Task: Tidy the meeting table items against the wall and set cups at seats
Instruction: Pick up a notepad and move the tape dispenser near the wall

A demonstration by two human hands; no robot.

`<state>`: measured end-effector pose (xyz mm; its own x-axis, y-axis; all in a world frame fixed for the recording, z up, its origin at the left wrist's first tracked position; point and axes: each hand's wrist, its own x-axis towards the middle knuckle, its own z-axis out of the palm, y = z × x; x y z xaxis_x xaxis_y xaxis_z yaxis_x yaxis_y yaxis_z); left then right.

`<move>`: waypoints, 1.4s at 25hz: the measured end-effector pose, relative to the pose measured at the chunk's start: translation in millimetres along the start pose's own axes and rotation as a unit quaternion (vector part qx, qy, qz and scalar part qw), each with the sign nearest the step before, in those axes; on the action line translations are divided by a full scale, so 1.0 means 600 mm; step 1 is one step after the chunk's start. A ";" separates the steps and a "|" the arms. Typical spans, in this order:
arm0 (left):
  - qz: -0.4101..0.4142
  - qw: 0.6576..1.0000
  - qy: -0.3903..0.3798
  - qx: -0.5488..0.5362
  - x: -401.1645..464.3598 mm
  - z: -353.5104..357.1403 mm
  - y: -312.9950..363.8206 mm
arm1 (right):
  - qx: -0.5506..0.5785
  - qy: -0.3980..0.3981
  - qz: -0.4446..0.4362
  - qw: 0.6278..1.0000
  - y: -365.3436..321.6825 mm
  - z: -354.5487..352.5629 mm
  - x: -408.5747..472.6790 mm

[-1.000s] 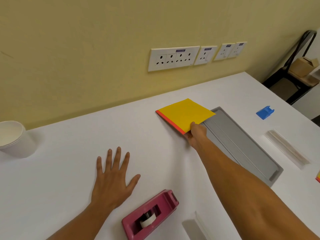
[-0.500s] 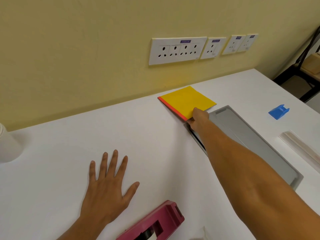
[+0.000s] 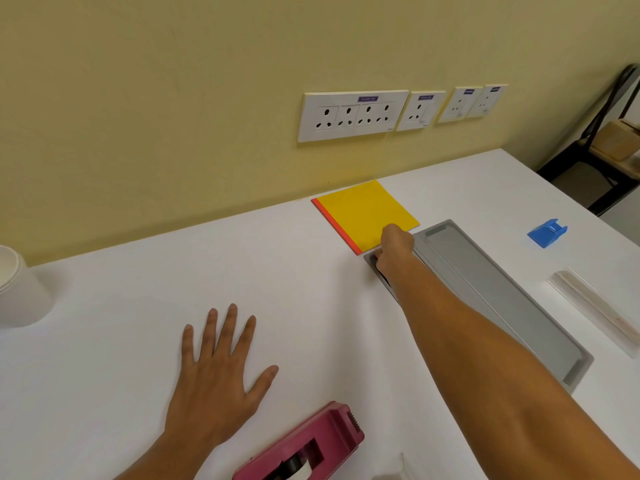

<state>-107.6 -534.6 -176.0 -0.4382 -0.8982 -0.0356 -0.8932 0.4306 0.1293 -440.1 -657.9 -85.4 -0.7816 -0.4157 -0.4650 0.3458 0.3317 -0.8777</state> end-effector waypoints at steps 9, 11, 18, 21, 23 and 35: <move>-0.007 1.000 -0.005 0.009 0.004 -0.010 0.001 | -0.294 -0.324 -0.405 0.803 0.130 -0.238 -0.246; -0.008 1.000 -0.004 0.012 -0.002 -0.007 0.003 | -0.407 -0.437 -0.409 0.690 0.156 -0.288 -0.301; -0.014 1.000 -0.012 0.011 -0.002 -0.010 0.003 | -0.592 -0.391 -0.569 0.416 0.219 -0.280 -0.369; -0.015 1.000 -0.005 0.009 0.001 -0.008 0.001 | -0.582 -0.351 -0.605 0.414 0.229 -0.264 -0.371; -0.014 1.000 -0.004 0.010 0.000 -0.005 0.002 | -0.570 -0.350 -0.606 0.430 0.226 -0.265 -0.363; -0.040 0.999 0.033 0.007 0.042 -0.005 -0.005 | -0.453 -0.182 -0.461 0.741 0.148 -0.219 -0.277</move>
<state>-115.5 -558.8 -174.3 -0.3575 -0.9337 0.0192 -0.9270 0.3573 0.1141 -347.8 -448.4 -70.8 -0.2192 -0.9657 0.1392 -0.8679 0.1278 -0.4801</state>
